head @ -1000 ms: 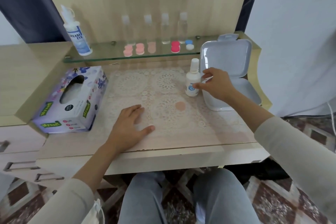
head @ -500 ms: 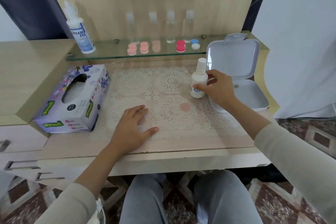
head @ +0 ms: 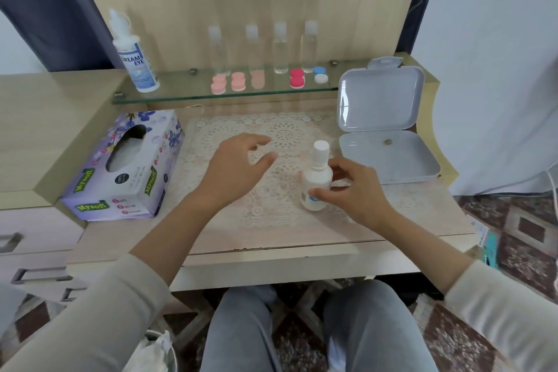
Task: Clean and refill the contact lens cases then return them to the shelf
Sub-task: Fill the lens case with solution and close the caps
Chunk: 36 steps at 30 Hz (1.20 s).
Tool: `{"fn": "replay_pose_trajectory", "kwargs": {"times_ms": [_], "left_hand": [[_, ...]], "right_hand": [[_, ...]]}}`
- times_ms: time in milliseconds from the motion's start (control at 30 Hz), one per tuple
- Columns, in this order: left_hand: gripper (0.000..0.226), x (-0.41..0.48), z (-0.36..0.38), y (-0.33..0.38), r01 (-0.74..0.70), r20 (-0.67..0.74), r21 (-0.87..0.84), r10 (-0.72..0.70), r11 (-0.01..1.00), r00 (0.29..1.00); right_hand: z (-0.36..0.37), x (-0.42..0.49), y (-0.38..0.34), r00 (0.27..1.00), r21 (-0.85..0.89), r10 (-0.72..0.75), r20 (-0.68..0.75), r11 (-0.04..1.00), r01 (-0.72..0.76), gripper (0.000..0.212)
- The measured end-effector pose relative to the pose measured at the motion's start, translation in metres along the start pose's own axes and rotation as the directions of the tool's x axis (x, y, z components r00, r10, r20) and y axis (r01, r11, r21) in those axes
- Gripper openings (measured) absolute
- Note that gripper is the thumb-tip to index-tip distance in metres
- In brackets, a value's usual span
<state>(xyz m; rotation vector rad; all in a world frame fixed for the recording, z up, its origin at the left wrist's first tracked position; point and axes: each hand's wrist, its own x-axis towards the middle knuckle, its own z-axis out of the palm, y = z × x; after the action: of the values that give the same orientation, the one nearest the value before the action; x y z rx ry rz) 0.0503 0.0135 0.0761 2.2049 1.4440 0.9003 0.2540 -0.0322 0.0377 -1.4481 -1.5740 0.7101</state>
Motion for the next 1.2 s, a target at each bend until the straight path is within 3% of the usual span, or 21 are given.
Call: {"fn": "replay_pose_trajectory", "kwargs": {"times_ms": [100, 200, 333, 433, 533, 633, 733, 900, 967, 1033, 1200], "left_hand": [[0.032, 0.012, -0.006, 0.034, -0.201, 0.057, -0.043, 0.203, 0.979, 0.978], [0.036, 0.019, -0.004, 0.053, -0.320, 0.231, -0.112, 0.338, 0.941, 0.912], [0.018, 0.025, 0.005, 0.061, -0.282, 0.257, 0.008, 0.271, 0.959, 0.928], [0.035, 0.026, 0.008, 0.062, -0.236, 0.177, 0.133, 0.212, 0.962, 0.961], [0.023, 0.024, 0.000, 0.063, -0.268, 0.225, -0.066, 0.276, 0.961, 0.935], [0.034, 0.023, 0.000, 0.057, -0.305, 0.295, -0.100, 0.321, 0.947, 0.900], [0.015, 0.023, 0.003, 0.059, -0.282, 0.245, -0.021, 0.278, 0.959, 0.929], [0.043, 0.022, 0.009, 0.064, -0.258, 0.120, 0.418, 0.228, 0.871, 0.966], [0.049, 0.021, 0.011, 0.065, -0.219, 0.065, 0.473, 0.214, 0.854, 0.975], [0.050, 0.020, 0.010, 0.063, -0.176, -0.017, 0.414, 0.201, 0.893, 0.979], [0.033, 0.020, -0.004, 0.049, -0.106, -0.163, 0.016, 0.108, 0.994, 0.981]], "right_hand": [[0.003, -0.002, 0.002, 1.000, 0.013, -0.004, -0.011, 1.000, 0.004, 0.039], [0.004, -0.003, 0.003, 1.000, 0.047, -0.014, -0.015, 0.999, 0.015, 0.038], [0.005, -0.004, 0.003, 1.000, 0.084, -0.001, -0.014, 0.996, 0.002, 0.039], [0.006, -0.004, 0.005, 1.000, 0.075, -0.006, -0.009, 0.997, 0.007, 0.039], [0.006, -0.005, 0.006, 1.000, 0.081, -0.008, -0.014, 0.997, 0.009, 0.038], [0.006, -0.005, 0.006, 1.000, 0.087, -0.012, -0.013, 0.996, 0.013, 0.038], [0.007, -0.006, 0.005, 1.000, 0.098, -0.020, -0.007, 0.995, 0.021, 0.039], [0.009, -0.007, 0.003, 0.999, 0.111, -0.031, -0.005, 0.993, 0.032, 0.041], [0.010, -0.008, 0.004, 1.000, 0.114, -0.030, -0.007, 0.993, 0.031, 0.042], [0.011, -0.008, 0.004, 1.000, 0.112, -0.025, -0.017, 0.993, 0.027, 0.043], [0.011, -0.008, 0.008, 1.000, 0.118, 0.004, -0.028, 0.993, 0.000, 0.044]]}}
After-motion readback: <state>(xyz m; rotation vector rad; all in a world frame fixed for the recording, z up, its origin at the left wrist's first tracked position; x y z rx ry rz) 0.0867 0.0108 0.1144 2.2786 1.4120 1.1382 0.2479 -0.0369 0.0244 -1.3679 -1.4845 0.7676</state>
